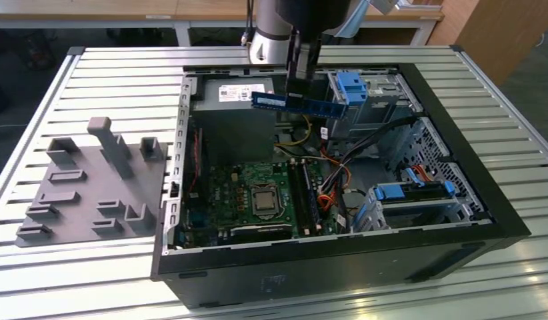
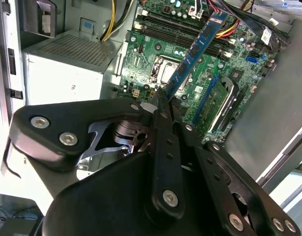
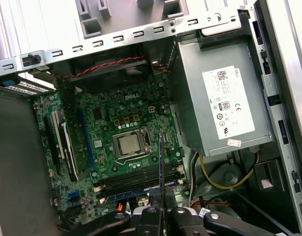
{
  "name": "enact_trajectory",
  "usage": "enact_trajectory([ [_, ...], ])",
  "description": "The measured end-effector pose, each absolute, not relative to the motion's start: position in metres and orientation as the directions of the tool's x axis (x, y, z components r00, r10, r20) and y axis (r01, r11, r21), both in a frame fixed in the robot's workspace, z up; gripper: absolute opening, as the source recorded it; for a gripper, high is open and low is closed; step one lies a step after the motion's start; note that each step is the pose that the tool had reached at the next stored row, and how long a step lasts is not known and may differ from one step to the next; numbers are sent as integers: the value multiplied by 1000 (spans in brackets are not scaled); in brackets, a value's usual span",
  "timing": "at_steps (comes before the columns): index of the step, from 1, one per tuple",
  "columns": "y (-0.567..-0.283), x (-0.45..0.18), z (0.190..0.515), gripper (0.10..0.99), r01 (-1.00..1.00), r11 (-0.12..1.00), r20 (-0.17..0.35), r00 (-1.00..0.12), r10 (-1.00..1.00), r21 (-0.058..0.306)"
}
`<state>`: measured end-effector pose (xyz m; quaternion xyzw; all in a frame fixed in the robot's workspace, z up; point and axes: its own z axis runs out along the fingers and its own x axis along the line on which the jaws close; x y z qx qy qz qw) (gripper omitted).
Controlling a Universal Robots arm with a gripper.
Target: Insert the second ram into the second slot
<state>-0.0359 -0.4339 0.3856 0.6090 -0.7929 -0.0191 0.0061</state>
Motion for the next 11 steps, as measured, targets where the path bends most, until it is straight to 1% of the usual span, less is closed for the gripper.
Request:
enact_trajectory([
  [11,-434,-36,385,137,-946,323,-13,-324,-946,38],
])
